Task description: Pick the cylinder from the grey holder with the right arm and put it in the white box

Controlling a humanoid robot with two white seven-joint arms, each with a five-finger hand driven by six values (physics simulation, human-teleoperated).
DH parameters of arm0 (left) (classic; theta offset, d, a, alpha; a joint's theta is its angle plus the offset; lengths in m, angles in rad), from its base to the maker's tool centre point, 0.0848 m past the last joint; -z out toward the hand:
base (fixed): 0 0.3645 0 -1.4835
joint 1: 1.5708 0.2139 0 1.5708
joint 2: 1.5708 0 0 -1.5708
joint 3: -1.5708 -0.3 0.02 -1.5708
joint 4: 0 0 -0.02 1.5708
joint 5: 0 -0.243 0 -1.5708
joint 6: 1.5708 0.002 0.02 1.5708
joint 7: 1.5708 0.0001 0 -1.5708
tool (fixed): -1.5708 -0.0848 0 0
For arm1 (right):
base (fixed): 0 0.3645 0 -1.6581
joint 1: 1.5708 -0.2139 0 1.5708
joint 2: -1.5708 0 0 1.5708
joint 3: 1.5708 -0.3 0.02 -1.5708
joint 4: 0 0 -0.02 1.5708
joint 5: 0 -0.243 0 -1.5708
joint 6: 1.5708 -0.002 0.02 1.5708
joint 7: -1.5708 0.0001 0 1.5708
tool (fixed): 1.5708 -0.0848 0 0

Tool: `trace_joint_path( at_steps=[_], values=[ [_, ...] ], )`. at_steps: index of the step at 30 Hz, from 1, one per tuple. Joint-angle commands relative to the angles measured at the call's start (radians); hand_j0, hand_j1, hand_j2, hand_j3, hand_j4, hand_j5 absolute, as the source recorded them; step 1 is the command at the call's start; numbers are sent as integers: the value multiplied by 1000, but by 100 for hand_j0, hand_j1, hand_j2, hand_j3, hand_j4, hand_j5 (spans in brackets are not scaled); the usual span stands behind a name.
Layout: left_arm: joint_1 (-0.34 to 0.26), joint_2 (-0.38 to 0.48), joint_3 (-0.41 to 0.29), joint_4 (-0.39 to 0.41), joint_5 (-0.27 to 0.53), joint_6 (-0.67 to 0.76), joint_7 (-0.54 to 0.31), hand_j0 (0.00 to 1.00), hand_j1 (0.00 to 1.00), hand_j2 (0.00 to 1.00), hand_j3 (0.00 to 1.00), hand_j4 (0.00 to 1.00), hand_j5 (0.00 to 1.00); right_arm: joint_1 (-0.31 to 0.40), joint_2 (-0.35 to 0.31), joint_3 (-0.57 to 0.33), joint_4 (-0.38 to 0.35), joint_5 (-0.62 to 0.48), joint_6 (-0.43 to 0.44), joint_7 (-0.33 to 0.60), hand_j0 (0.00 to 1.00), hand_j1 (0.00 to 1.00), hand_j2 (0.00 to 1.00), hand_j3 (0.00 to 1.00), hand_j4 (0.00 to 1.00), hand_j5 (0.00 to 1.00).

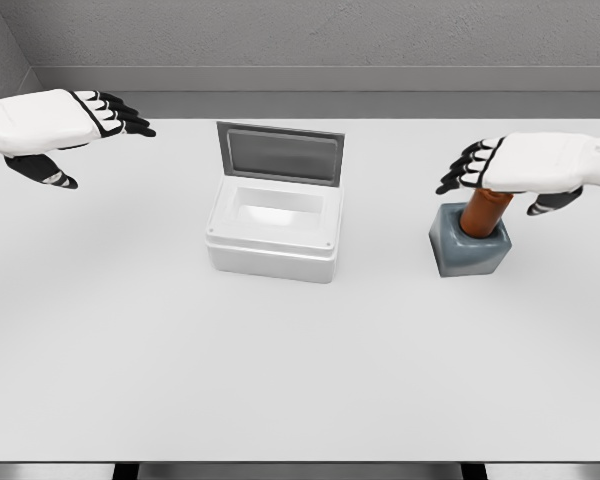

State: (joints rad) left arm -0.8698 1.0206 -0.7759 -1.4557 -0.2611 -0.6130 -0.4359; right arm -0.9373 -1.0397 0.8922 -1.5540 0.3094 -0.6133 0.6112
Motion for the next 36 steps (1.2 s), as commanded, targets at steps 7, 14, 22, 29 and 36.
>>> trace_joint_path(
  at_steps=[7, 14, 22, 29, 36],
  values=[
    [-2, 1, 1, 0, 5, 2, 0, 100, 100, 100, 100, 100, 100, 0, 44, 17, 34, 53, 2, 0, 98, 98, 98, 98, 98, 98],
    [-2, 1, 0, 0, 5, 2, 0, 100, 100, 100, 100, 100, 100, 0, 41, 17, 32, 66, 2, 0, 87, 87, 87, 87, 87, 87],
    [-2, 0, 0, 0, 5, 2, 2, 100, 100, 100, 100, 100, 100, 2, 32, 20, 17, 71, 2, 0, 85, 85, 85, 85, 85, 85],
    [2, -13, 0, 0, 3, 2, 0, 100, 100, 100, 100, 100, 100, 6, 10, 20, -17, 71, 2, 0, 80, 80, 80, 80, 80, 80],
    [3, -13, 0, 0, 3, 2, 0, 100, 100, 100, 100, 100, 100, 5, 12, 34, -15, 73, 2, 0, 60, 60, 60, 60, 60, 60]
  ],
)
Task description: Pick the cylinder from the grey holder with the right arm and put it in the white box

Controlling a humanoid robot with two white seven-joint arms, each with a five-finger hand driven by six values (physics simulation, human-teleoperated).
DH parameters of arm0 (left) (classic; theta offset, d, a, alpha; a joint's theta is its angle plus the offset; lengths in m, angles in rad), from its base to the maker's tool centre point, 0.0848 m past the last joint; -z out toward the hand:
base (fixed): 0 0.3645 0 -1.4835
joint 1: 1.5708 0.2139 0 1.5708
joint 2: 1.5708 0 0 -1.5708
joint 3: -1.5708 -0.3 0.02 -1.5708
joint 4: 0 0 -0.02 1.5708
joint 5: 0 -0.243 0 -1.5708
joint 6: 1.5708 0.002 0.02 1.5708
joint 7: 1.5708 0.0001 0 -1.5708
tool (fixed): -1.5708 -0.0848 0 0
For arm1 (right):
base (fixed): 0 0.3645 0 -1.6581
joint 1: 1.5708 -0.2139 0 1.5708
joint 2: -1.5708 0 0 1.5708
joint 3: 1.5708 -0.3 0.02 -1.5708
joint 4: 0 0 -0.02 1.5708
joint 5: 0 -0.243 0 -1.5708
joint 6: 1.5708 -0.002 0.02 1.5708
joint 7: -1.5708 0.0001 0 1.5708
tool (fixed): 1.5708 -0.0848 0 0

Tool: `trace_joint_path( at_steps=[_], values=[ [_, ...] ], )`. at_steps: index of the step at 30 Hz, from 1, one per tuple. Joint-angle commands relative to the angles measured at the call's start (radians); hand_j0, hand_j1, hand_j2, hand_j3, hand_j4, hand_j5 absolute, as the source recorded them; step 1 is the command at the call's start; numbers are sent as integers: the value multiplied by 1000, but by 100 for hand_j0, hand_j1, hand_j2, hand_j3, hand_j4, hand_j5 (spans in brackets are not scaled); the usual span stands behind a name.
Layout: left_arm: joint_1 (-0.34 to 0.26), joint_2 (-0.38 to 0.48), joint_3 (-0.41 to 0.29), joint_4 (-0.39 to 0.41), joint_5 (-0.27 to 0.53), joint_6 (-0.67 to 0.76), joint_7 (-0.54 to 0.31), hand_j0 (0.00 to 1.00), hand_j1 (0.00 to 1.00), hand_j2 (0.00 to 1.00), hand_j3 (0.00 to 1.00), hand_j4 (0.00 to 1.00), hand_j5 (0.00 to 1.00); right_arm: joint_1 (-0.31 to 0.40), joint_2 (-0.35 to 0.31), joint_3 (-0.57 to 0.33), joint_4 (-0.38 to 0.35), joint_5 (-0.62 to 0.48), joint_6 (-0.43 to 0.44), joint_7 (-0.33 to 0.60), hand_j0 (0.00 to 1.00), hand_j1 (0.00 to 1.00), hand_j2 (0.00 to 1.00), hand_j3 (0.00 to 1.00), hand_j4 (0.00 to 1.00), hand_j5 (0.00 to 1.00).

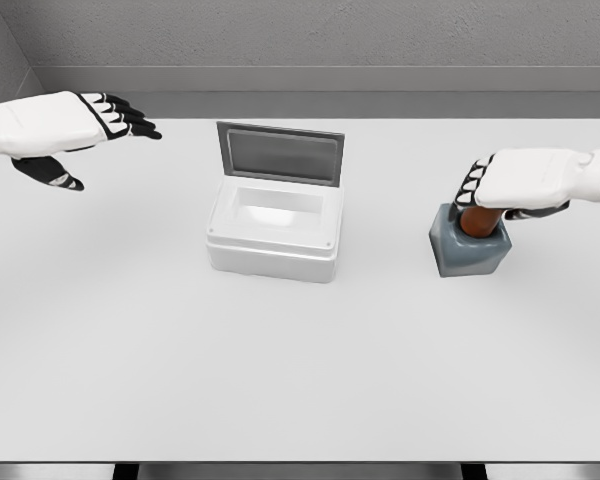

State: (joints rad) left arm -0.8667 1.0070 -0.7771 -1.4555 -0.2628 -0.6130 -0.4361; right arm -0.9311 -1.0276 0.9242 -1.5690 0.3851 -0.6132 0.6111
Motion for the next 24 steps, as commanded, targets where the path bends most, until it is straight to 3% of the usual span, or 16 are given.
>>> trace_joint_path(
  at_steps=[1, 2, 9, 24],
  values=[
    [0, 1, 1, 1, 5, 2, 0, 100, 100, 100, 100, 100, 100, -2, 0, 2, 0, -3, 2, 0, 59, 59, 59, 59, 59, 59],
    [0, 2, 2, 1, 5, 2, 0, 100, 100, 100, 100, 100, 100, -2, -2, 2, 0, -3, 2, 0, 54, 54, 54, 54, 54, 54],
    [3, 1, 1, 0, 5, 2, 0, 100, 100, 100, 100, 100, 100, -5, -2, 2, 3, -3, 2, 0, 47, 47, 47, 47, 47, 47],
    [5, 2, 2, -9, 7, 2, 0, 100, 100, 100, 100, 100, 100, -18, -19, -15, 0, -14, 2, 0, 43, 43, 43, 43, 43, 43]
  ],
)
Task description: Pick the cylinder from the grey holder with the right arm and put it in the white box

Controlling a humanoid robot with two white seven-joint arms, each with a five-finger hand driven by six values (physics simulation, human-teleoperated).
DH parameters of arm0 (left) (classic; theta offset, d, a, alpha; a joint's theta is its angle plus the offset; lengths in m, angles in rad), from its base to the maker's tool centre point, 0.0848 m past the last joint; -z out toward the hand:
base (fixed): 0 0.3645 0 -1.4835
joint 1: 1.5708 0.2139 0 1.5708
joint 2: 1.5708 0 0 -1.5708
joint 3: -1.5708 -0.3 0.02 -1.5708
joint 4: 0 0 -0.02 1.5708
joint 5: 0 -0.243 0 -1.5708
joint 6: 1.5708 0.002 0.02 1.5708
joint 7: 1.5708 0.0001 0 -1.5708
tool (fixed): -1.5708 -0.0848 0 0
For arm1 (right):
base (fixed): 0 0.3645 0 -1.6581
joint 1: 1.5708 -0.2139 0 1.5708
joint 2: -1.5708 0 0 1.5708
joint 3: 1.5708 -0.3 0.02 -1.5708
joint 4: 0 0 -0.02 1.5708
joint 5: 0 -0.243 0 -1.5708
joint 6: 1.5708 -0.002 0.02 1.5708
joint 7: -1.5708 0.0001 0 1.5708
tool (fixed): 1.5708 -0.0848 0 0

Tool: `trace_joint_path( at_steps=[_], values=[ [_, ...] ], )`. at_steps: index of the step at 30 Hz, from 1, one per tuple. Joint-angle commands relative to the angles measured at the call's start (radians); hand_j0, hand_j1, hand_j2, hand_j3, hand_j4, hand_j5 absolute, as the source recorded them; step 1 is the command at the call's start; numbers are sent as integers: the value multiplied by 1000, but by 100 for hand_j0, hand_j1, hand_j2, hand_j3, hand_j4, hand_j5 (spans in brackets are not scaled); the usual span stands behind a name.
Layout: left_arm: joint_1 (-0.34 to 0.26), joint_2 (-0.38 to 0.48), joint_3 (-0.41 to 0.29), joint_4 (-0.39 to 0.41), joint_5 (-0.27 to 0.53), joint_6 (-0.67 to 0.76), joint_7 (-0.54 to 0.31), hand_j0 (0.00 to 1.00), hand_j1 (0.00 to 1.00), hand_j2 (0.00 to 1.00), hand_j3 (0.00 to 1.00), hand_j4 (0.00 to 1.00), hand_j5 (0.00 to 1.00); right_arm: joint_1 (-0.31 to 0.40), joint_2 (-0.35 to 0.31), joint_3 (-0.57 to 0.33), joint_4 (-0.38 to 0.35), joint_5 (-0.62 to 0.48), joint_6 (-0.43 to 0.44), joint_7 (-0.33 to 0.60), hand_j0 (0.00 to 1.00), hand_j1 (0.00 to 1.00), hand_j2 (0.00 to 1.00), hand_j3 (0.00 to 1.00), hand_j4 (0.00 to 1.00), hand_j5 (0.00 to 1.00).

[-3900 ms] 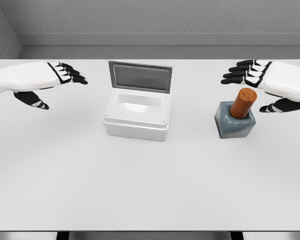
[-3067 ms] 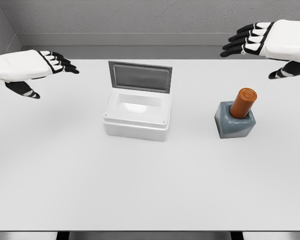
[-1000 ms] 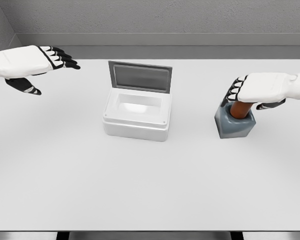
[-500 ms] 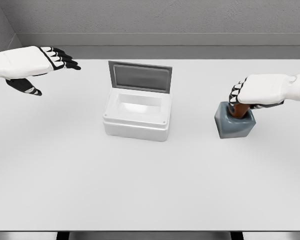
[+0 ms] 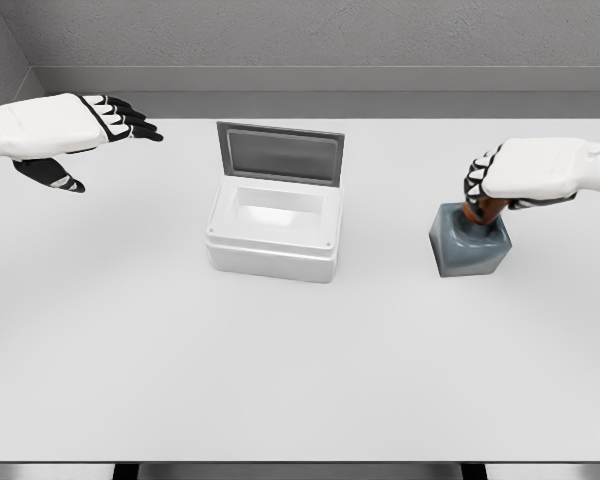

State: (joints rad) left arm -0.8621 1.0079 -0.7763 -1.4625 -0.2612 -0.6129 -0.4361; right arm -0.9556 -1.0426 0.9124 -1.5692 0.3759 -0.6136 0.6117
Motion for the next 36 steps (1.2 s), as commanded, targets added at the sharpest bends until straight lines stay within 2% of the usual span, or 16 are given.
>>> trace_joint_path(
  at_steps=[1, 8, 10, 16, 36],
  values=[
    [0, 1, 2, -2, 5, 2, 0, 100, 100, 100, 100, 100, 100, 0, -2, -3, 0, -6, 3, -1, 43, 43, 43, 43, 43, 43],
    [-3, -6, -1, 4, 2, 2, 0, 100, 100, 100, 100, 100, 100, -23, 9, -3, -18, -8, 3, -1, 42, 42, 42, 42, 42, 42],
    [-3, -8, -1, 2, 2, 2, 0, 100, 100, 100, 100, 100, 100, -28, 10, -3, -58, -6, 3, -1, 42, 42, 42, 42, 42, 42],
    [-2, -6, 0, 8, 2, 2, 0, 100, 100, 100, 100, 100, 100, -35, 22, -3, -89, -9, 3, -1, 42, 42, 42, 42, 42, 42],
    [-6, -8, -3, 14, -7, 2, 0, 100, 100, 100, 100, 100, 100, -83, 131, 8, -94, 5, 3, -1, 41, 41, 41, 41, 41, 41]
  ],
)
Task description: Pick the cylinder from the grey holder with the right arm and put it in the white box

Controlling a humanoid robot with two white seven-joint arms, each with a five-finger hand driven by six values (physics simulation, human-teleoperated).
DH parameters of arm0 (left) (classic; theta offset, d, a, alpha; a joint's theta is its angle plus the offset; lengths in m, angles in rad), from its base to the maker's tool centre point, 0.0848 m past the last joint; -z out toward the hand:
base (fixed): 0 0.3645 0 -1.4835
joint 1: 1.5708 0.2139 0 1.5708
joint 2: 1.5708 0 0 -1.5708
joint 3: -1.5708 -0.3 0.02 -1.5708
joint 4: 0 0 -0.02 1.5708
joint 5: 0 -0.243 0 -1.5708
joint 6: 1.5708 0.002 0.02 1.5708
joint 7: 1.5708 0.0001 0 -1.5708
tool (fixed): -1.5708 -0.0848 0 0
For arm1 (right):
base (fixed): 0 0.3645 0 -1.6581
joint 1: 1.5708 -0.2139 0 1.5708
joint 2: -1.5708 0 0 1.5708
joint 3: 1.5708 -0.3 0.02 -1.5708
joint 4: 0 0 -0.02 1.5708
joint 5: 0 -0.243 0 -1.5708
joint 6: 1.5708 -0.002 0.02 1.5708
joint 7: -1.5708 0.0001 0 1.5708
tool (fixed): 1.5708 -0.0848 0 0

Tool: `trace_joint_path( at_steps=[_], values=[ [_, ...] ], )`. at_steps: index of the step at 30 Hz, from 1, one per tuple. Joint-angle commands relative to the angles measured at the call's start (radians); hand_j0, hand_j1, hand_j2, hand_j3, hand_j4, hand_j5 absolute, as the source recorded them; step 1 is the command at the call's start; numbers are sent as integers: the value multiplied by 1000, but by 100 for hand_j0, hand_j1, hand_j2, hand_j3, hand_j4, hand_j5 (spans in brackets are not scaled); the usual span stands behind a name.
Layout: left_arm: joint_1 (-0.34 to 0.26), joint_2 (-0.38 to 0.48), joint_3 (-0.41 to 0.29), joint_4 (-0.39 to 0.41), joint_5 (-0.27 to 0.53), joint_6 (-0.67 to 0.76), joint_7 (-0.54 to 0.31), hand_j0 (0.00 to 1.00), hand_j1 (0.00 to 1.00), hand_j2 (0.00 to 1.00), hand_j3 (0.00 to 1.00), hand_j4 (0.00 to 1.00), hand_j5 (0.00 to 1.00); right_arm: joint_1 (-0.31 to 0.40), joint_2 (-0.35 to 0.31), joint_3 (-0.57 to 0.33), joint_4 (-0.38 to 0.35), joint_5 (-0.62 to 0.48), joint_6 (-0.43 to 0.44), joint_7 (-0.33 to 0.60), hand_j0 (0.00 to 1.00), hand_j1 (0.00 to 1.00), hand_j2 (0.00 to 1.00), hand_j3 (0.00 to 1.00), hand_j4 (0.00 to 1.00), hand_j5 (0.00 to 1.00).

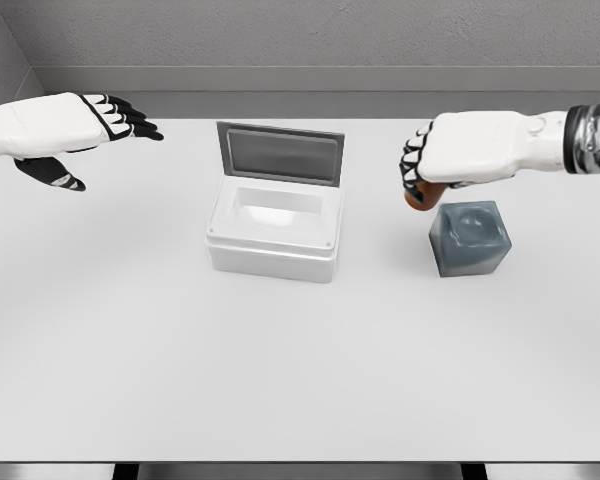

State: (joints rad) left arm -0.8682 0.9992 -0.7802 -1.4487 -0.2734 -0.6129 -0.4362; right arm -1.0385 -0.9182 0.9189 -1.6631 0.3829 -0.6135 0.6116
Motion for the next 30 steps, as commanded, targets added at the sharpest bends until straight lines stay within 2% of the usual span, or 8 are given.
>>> trace_joint_path(
  at_steps=[1, 10, 21, 30],
  values=[
    [0, 1, 1, 1, 5, 2, 1, 100, 100, 100, 100, 100, 100, -2, 21, 2, 0, -2, 3, -1, 41, 41, 41, 41, 41, 41],
    [2, 1, 1, 1, 5, 2, 1, 100, 100, 100, 100, 100, 100, -28, 78, 3, 0, -2, 3, -1, 39, 39, 39, 39, 39, 39],
    [0, 1, 1, 1, 5, 2, 1, 100, 100, 100, 100, 100, 100, -28, 143, 5, 8, 10, 3, -1, 39, 39, 39, 39, 39, 39],
    [0, 1, 1, 1, 5, 2, 1, 100, 100, 100, 100, 100, 100, -29, 231, 5, 69, 36, 3, -1, 39, 39, 39, 39, 39, 39]
  ],
)
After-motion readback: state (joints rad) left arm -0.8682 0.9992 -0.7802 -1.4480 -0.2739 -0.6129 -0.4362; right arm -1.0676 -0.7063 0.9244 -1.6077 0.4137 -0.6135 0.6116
